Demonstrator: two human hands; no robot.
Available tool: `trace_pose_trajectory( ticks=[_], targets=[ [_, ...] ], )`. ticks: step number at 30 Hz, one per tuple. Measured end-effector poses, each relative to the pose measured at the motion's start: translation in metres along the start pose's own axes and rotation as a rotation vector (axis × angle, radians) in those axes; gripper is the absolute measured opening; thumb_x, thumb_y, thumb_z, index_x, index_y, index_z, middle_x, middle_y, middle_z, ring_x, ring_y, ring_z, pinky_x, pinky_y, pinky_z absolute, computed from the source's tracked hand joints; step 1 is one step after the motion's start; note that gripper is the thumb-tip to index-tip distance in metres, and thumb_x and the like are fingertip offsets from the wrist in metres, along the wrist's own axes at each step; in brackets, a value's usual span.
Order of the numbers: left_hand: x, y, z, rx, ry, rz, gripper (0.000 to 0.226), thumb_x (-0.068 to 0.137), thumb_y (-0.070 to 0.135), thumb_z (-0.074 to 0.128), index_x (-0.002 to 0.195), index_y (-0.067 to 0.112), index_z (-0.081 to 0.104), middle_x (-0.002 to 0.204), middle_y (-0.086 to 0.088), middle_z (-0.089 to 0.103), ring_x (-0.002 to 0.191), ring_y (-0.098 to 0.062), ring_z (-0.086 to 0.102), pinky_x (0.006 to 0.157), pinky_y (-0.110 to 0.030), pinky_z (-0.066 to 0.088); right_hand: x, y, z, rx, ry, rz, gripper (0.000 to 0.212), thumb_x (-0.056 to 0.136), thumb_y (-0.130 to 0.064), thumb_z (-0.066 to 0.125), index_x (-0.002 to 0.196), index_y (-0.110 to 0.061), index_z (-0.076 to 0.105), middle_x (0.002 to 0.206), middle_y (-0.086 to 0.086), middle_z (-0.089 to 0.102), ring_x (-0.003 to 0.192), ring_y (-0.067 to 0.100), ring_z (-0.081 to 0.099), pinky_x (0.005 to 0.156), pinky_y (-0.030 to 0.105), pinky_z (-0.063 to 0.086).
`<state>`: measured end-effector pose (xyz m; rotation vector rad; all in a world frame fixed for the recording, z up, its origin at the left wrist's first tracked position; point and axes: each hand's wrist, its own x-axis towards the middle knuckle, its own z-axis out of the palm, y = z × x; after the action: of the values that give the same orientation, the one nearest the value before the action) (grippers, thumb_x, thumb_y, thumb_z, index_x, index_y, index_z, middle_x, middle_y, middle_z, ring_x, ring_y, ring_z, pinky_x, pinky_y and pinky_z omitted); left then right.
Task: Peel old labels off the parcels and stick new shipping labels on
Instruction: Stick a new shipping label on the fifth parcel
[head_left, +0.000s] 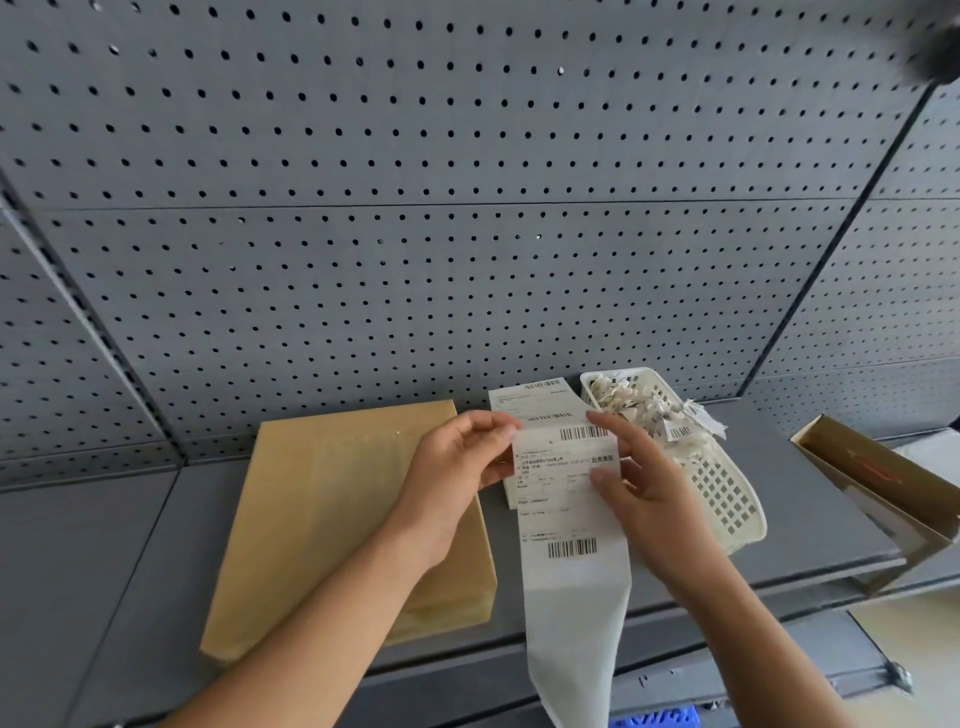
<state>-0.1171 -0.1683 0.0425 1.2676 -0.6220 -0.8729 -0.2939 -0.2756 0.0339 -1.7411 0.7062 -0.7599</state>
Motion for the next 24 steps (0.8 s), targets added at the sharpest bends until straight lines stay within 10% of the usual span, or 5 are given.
trace_pose_trajectory(
  ticks=[7, 12, 24],
  targets=[
    [0.006, 0.004, 0.002, -0.126, 0.003, -0.098, 0.016, 0.097, 0.012, 0.064, 0.107, 0.001, 0.07, 0.107, -0.014, 0.076, 0.098, -0.023, 0.071, 0.093, -0.038, 0.057, 0.009, 0.006, 0.001, -0.412, 0.076, -0.121, 0.042, 0.092, -0.018, 0.069, 0.126, -0.04, 0.058, 0.123, -0.013, 0.045, 0.099, 0.002, 0.056, 0.09, 0.03, 0.054],
    [0.009, 0.005, 0.001, -0.168, -0.041, -0.157, 0.017, 0.095, 0.011, 0.065, 0.108, 0.001, 0.07, 0.105, -0.012, 0.077, 0.093, -0.02, 0.072, 0.086, -0.033, 0.057, 0.013, -0.001, 0.013, -0.879, 0.191, -0.33, 0.038, 0.088, -0.041, 0.069, 0.124, -0.033, 0.063, 0.133, -0.004, 0.045, 0.124, 0.021, 0.037, 0.1, 0.04, 0.035],
    [0.016, 0.001, -0.003, -0.235, -0.045, -0.211, 0.015, 0.094, 0.001, 0.064, 0.107, 0.006, 0.069, 0.085, -0.007, 0.072, 0.073, -0.014, 0.066, 0.072, -0.028, 0.057, 0.023, -0.001, 0.037, -0.823, 0.14, -0.53, 0.024, 0.092, -0.041, 0.059, 0.112, -0.031, 0.068, 0.107, -0.01, 0.055, 0.102, 0.019, 0.05, 0.089, 0.038, 0.043]
  ],
)
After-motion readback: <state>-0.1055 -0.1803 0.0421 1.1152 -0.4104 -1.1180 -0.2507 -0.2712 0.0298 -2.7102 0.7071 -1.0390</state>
